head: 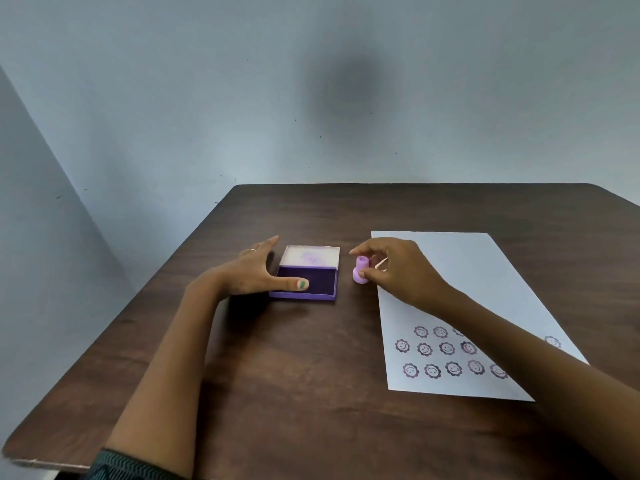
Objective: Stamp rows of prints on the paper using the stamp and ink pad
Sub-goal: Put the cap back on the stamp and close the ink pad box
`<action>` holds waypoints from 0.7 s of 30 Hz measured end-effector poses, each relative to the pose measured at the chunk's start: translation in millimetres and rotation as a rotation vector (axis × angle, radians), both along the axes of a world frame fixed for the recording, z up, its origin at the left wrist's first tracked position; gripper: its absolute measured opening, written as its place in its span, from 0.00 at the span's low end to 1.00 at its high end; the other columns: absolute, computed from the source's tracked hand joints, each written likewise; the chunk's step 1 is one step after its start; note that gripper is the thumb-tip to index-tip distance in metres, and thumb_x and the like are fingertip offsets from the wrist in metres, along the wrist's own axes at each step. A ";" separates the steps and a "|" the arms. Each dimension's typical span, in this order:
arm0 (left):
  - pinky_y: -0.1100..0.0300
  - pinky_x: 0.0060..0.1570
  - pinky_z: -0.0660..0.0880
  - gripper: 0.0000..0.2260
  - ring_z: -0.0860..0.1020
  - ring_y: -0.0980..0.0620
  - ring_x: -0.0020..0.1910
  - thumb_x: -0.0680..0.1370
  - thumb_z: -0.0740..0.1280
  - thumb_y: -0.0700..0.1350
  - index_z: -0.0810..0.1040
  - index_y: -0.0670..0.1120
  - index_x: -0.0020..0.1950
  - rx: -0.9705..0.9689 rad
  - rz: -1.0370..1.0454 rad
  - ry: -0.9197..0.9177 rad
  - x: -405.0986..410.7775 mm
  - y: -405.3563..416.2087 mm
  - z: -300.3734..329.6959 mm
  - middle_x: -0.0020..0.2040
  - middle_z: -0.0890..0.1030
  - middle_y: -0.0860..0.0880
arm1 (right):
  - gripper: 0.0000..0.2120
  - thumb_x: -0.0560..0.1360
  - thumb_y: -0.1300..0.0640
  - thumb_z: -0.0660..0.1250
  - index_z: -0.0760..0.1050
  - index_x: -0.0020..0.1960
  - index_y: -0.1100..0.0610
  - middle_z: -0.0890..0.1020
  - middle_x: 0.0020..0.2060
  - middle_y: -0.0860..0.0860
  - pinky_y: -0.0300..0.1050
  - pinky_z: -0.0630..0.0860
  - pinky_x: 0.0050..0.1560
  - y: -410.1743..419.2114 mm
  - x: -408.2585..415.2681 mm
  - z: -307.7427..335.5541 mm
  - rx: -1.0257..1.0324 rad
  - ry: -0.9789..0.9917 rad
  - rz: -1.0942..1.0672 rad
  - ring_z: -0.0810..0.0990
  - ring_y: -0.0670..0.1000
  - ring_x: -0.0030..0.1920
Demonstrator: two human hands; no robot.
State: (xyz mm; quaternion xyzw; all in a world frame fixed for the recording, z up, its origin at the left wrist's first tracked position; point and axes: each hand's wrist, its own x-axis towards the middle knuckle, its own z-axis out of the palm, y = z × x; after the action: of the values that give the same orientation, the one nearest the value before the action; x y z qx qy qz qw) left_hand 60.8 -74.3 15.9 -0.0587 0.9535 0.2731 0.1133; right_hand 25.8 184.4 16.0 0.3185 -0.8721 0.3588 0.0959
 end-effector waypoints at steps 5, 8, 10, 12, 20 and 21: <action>0.48 0.74 0.52 0.61 0.50 0.50 0.77 0.53 0.72 0.72 0.44 0.55 0.77 -0.048 -0.059 -0.034 2.9 -2.8 1.1 0.79 0.49 0.52 | 0.17 0.71 0.55 0.71 0.77 0.58 0.57 0.83 0.51 0.52 0.27 0.69 0.40 1.8 -4.2 2.6 0.030 -0.022 0.000 0.78 0.47 0.46; 0.48 0.74 0.52 0.60 0.49 0.50 0.77 0.56 0.75 0.69 0.43 0.55 0.77 -0.054 -0.068 -0.038 3.4 -1.9 2.4 0.79 0.49 0.52 | 0.16 0.71 0.51 0.70 0.77 0.57 0.55 0.80 0.47 0.48 0.29 0.70 0.39 0.8 -9.9 14.9 -0.029 -0.004 -0.014 0.78 0.46 0.45; 0.48 0.74 0.51 0.59 0.48 0.50 0.77 0.57 0.75 0.68 0.43 0.54 0.77 -0.093 -0.072 -0.032 3.1 -1.4 2.6 0.79 0.49 0.52 | 0.13 0.73 0.51 0.68 0.78 0.54 0.56 0.81 0.45 0.48 0.29 0.69 0.37 -6.6 -17.5 23.7 -0.032 -0.013 -0.010 0.77 0.44 0.42; 0.46 0.74 0.51 0.58 0.48 0.50 0.77 0.57 0.74 0.68 0.44 0.54 0.77 -0.122 -0.080 -0.024 2.4 -1.6 1.6 0.79 0.49 0.52 | 0.10 0.74 0.53 0.67 0.80 0.51 0.57 0.83 0.45 0.50 0.30 0.69 0.36 -18.3 -27.5 29.8 0.029 -0.034 0.013 0.77 0.43 0.40; 0.45 0.74 0.52 0.56 0.49 0.48 0.77 0.59 0.73 0.69 0.45 0.53 0.77 -0.143 -0.087 -0.006 0.1 -0.6 -1.4 0.79 0.50 0.51 | 0.11 0.75 0.61 0.63 0.80 0.54 0.64 0.83 0.54 0.57 0.44 0.73 0.50 -65.3 -61.5 25.4 0.387 -0.162 0.043 0.79 0.53 0.51; 0.45 0.74 0.52 0.56 0.49 0.48 0.77 0.59 0.73 0.69 0.45 0.53 0.77 -0.142 -0.087 -0.005 0.1 -0.6 -1.8 0.79 0.50 0.51 | 0.11 0.76 0.61 0.63 0.80 0.54 0.64 0.83 0.54 0.58 0.44 0.74 0.50 -69.2 -63.0 25.1 0.390 -0.168 0.042 0.79 0.53 0.51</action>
State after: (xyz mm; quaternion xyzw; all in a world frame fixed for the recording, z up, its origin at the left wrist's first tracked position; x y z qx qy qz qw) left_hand 61.0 -75.0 14.0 -0.0257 0.9719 0.1993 0.1228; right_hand -37.2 115.2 41.2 0.3180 -0.9232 0.2104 -0.0478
